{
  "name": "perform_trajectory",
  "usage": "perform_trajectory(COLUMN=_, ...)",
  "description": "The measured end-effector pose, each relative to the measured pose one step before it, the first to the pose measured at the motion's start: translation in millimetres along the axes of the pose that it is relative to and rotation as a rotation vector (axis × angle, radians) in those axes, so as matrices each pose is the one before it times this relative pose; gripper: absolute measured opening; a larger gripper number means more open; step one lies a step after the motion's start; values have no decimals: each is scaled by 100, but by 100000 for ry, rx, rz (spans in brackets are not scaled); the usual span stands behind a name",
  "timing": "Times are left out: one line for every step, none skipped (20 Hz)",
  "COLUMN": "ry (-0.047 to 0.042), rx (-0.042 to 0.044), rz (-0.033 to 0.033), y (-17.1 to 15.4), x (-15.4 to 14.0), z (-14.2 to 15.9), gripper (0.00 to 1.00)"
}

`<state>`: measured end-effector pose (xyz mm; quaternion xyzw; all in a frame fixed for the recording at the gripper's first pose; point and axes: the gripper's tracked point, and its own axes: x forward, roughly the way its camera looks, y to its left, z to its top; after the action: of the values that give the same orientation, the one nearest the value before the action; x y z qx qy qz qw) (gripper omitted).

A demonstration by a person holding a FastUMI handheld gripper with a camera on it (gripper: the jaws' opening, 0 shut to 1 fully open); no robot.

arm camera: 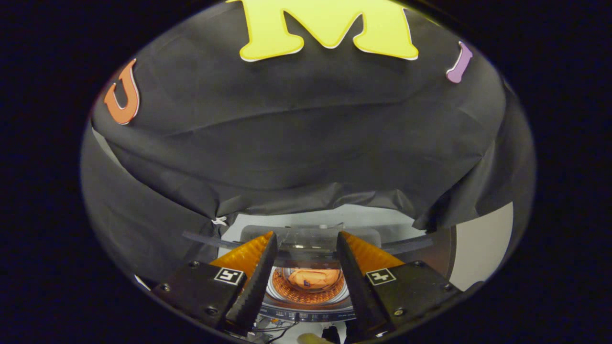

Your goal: Put the clothes into the washing machine and then close the washing machine lid.

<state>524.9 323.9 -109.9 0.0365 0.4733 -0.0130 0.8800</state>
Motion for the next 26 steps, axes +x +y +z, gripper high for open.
perform_trajectory(ry=664, rx=273, rz=155, y=82, x=484, z=-11, gripper=79)
perform_trajectory(ry=679, rx=354, rz=336, y=59, x=635, z=11, gripper=79)
perform_trajectory(ry=195, rx=452, rz=272, y=11, x=303, z=-19, gripper=79)
perform_trajectory(ry=166, rx=-266, rz=-62, y=76, x=303, z=-12, gripper=79)
perform_trajectory(ry=857, rx=-1108, rz=-192, y=-86, x=303, z=-263, gripper=79)
perform_trajectory(ry=1170, rx=-126, rz=601, y=69, x=151, z=-364, gripper=79)
perform_trajectory(ry=-270, rx=1189, rz=617, y=120, x=57, z=-170, gripper=79)
perform_trajectory(ry=-567, rx=332, rz=404, y=37, x=80, z=-22, gripper=79)
perform_trajectory(ry=34, rx=-482, rz=475, y=-199, x=-215, z=-242, gripper=79)
perform_trajectory(ry=-43, rx=89, rz=419, y=-1, x=-102, z=-196, gripper=80)
perform_trajectory(ry=-174, rx=738, rz=511, y=2, x=-245, z=-265, gripper=79)
perform_trajectory(ry=-360, rx=340, rz=400, y=110, x=-105, z=-232, gripper=80)
perform_trajectory(ry=-269, rx=-512, rz=-16, y=-65, x=-219, z=-305, gripper=80)
perform_trajectory(ry=-514, rx=-415, rz=-129, y=22, x=-169, z=-262, gripper=80)
perform_trajectory(ry=-469, rx=-185, rz=-36, y=59, x=-196, z=-252, gripper=80)
perform_trajectory(ry=-305, rx=-309, rz=12, y=53, x=-133, z=-248, gripper=80)
perform_trajectory(ry=-228, rx=218, rz=62, y=-45, x=-194, z=-334, gripper=80)
perform_trajectory(ry=-23, rx=-182, rz=16, y=65, x=-176, z=-292, gripper=80)
perform_trajectory(ry=-136, rx=-432, rz=42, y=-23, x=-140, z=-358, gripper=80)
perform_trajectory(ry=-248, rx=-181, rz=121, y=1, x=-123, z=-230, gripper=80)
perform_trajectory(ry=-259, rx=33, rz=194, y=-64, x=-280, z=-482, gripper=80)
perform_trajectory(ry=-291, rx=-252, rz=114, y=113, x=-169, z=-352, gripper=80)
perform_trajectory(ry=-21, rx=-377, rz=151, y=-90, x=-315, z=-490, gripper=80)
perform_trajectory(ry=-16, rx=-164, rz=114, y=40, x=-159, z=-466, gripper=80)
perform_trajectory(ry=94, rx=-191, rz=170, y=78, x=-119, z=-488, gripper=80)
perform_trajectory(ry=-89, rx=-18, rz=155, y=49, x=-219, z=-417, gripper=80)
